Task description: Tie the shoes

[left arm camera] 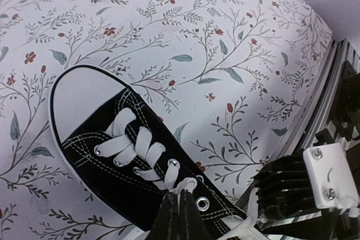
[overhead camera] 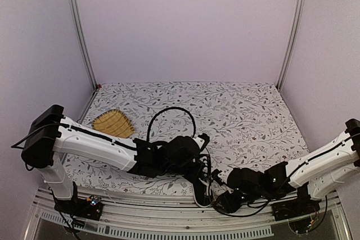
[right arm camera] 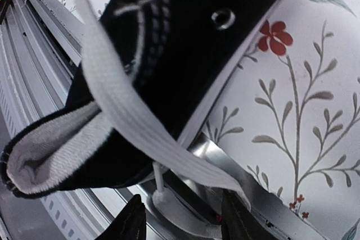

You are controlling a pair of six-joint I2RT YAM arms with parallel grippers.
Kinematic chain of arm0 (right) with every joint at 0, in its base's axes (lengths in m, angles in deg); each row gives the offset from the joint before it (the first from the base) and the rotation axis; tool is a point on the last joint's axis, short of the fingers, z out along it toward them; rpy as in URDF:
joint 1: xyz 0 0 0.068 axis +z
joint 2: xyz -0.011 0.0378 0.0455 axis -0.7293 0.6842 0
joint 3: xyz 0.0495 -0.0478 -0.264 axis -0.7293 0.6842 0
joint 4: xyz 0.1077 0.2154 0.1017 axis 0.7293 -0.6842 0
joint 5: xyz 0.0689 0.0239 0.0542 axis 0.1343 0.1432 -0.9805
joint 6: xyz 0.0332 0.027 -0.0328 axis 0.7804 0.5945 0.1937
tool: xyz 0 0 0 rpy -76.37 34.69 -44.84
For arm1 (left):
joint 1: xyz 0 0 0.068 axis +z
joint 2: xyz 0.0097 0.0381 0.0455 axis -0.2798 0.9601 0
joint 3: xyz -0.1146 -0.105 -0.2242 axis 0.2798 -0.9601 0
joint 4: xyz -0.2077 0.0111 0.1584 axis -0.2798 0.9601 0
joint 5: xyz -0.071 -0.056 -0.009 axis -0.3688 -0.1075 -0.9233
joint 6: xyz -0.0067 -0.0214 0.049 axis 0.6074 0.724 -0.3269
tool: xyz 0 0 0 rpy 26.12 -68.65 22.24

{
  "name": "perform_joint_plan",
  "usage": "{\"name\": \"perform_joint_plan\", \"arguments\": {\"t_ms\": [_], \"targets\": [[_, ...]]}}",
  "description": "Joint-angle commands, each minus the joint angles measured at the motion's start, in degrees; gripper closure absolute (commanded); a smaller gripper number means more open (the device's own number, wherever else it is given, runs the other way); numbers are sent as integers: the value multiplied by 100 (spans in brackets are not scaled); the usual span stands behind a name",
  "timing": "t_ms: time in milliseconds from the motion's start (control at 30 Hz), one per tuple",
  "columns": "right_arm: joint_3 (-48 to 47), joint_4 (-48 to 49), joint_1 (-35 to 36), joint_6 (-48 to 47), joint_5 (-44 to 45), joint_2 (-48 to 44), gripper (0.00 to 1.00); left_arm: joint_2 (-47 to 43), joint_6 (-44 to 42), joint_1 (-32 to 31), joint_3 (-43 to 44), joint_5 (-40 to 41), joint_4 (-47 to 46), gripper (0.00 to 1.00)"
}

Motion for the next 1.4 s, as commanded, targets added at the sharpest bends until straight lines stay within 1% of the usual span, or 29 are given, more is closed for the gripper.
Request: {"name": "perform_joint_plan", "arguments": {"t_ms": [0,67,100,133,167,300,367,433,533,600,700,833,900,1033,1100,1167,1200,1233,1267,1300,1333,1367], "targets": [[-204,395,73,-78,178,309,64,-164,39,-74,-73,57,43,100],[-283,298,105,-74,189,407,78,-177,31,-74,-69,79,59,100],[-334,155,117,-74,224,409,88,-196,34,-70,-79,111,72,100],[-358,-13,126,-48,288,358,95,-217,32,-69,-93,139,75,100],[-369,-189,126,-21,354,258,97,-239,30,-73,-125,154,70,100],[-426,-1139,80,279,848,-571,98,-305,16,-65,-224,156,21,100],[-469,-1494,-122,320,926,-1059,98,-337,19,-58,-250,169,9,100],[-486,-1548,-489,251,806,-1519,98,-362,20,-65,-289,180,-43,100],[-672,-1426,-1221,-122,526,-2078,98,-377,22,-56,-323,182,-80,100],[-876,-1343,-1675,-416,377,-2246,98,-372,13,-50,-331,182,-82,100],[-1242,-1136,-2228,-768,29,-2213,98,-366,22,-48,-341,206,-89,100],[-1559,-874,-2349,-970,-299,-1685,98,-429,61,-51,-380,273,-192,100],[-1485,-665,-2345,-921,-482,-1383,98,-499,50,-56,-470,266,-428,100],[-1046,88,-2333,-550,-817,-1013,98,-603,-127,-86,-620,94,-841,100],[-891,203,-2341,-333,-679,-872,98,-608,-178,-111,-654,68,-881,100],[-817,-21,-2366,-68,-295,-690,98,-589,-144,-117,-681,81,-823,100],[-767,-114,-2416,54,-164,-628,96,-576,-120,-114,-691,77,-793,100],[-723,-208,-2447,123,-67,-584,90,-560,-108,-116,-693,65,-759,100],[-688,-298,-2467,187,52,-563,78,-542,-92,-118,-686,52,-731,100],[-671,-399,-2468,192,123,-564,60,-527,-57,-118,-673,43,-698,100],[-636,-422,-2464,138,152,-603,49,-517,-36,-118,-661,49,-658,100],[-597,-466,-2468,-23,170,-673,44,-509,16,-118,-639,69,-618,100]]}}
